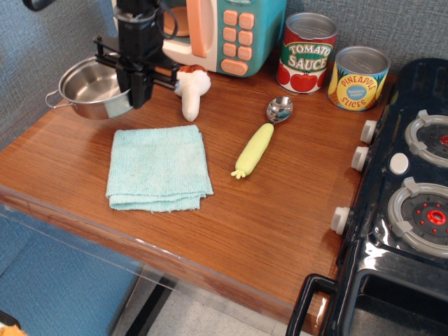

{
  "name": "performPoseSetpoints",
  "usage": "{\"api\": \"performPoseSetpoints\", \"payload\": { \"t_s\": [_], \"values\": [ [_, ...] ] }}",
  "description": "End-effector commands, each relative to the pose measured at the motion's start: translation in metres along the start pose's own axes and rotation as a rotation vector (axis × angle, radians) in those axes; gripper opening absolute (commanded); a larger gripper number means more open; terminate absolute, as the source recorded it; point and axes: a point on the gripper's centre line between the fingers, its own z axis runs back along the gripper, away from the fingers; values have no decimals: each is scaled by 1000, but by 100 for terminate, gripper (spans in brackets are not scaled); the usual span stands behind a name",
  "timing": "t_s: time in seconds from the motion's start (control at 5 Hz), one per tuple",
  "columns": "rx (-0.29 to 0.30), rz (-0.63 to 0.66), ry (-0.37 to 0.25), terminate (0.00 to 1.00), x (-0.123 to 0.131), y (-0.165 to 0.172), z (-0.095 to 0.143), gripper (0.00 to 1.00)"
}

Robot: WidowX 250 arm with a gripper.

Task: PLACE THE PAN ON THE BLUE CLOTH

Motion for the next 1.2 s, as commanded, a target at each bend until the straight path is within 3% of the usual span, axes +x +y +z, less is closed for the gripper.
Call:
{"api": "performPoseSetpoints", "payload": {
  "t_s": [0.0, 0.6, 0.8, 1.0],
  "values": [
    [-54, -27, -28, 0, -26, -55, 25, 0],
    [-81, -111, 42, 0, -38, -97, 2, 0],
    [-96, -58, 54, 0, -41, -93, 1, 100],
    [-106, -41, 47, 0, -43, -91, 5, 100]
  ]
}}
